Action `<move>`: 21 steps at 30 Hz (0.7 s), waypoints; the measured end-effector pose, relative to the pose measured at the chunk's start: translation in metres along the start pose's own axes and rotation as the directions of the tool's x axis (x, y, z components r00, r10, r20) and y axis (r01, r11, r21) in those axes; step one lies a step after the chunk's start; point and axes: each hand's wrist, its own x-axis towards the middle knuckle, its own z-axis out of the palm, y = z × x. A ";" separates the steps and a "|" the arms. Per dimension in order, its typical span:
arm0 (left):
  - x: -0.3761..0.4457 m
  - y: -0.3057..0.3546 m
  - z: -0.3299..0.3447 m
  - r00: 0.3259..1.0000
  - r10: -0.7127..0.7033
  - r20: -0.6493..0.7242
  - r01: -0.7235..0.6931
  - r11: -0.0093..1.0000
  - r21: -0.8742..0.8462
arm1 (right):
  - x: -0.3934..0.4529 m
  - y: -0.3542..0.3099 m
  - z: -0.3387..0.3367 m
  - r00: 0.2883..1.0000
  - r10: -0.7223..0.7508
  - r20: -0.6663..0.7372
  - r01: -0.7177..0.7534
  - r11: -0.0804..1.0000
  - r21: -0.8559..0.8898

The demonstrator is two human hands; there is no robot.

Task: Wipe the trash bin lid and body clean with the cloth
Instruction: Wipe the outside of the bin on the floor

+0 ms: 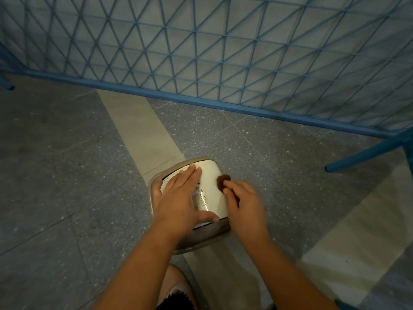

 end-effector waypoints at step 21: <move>0.006 -0.017 -0.009 0.987 0.037 0.155 -0.038 0.999 0.002 | -0.050 0.010 0.004 0.909 0.405 0.097 -0.416 0.884 0.212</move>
